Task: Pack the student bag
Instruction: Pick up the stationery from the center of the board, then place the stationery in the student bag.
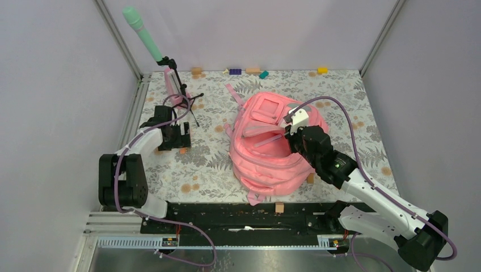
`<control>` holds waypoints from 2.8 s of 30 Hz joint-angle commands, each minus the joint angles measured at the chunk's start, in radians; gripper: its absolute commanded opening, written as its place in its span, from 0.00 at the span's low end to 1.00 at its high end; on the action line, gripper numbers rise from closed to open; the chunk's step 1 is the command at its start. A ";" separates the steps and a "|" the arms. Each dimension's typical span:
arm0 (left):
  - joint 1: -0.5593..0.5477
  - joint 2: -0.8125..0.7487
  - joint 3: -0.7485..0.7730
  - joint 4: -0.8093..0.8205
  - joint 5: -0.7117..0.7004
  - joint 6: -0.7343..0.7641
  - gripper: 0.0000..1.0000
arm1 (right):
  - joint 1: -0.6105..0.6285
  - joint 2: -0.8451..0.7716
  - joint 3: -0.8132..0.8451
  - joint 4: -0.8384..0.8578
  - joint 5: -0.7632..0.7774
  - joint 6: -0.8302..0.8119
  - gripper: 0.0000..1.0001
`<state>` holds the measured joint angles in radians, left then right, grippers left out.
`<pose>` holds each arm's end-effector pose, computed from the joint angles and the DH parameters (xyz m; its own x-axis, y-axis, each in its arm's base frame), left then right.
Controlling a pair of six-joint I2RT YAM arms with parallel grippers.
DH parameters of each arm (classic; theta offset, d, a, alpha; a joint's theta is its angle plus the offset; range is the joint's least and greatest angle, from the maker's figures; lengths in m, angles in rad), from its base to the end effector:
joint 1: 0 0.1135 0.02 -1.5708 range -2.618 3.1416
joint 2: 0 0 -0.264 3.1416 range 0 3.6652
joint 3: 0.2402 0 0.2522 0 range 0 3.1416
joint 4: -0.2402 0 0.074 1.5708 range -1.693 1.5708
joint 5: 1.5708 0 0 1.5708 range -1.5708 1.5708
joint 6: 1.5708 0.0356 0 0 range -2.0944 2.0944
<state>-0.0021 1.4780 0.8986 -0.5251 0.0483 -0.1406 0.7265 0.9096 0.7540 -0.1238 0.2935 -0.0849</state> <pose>0.2826 -0.0023 0.1946 -0.8878 -0.1381 -0.4391 -0.1016 0.9892 -0.1057 0.1661 0.1338 0.3134 -0.1691 -0.2589 -0.9510 -0.4439 0.8815 -0.1610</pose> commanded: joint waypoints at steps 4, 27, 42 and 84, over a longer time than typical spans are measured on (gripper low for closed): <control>0.002 0.077 0.050 0.011 -0.040 0.039 0.74 | -0.004 -0.045 0.027 0.115 0.026 0.018 0.00; 0.002 0.178 0.089 0.008 -0.009 0.050 0.56 | -0.004 -0.024 0.027 0.115 0.022 0.021 0.00; 0.002 0.156 0.081 0.007 0.004 0.059 0.04 | -0.003 -0.031 0.026 0.115 0.031 0.018 0.00; -0.844 -0.541 0.010 0.045 0.022 0.265 0.00 | -0.005 -0.014 0.031 0.115 0.025 0.016 0.00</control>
<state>-0.7544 0.8951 0.7986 -0.4381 0.0772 0.0719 0.7265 0.9119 0.7536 -0.1234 0.2943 -0.0853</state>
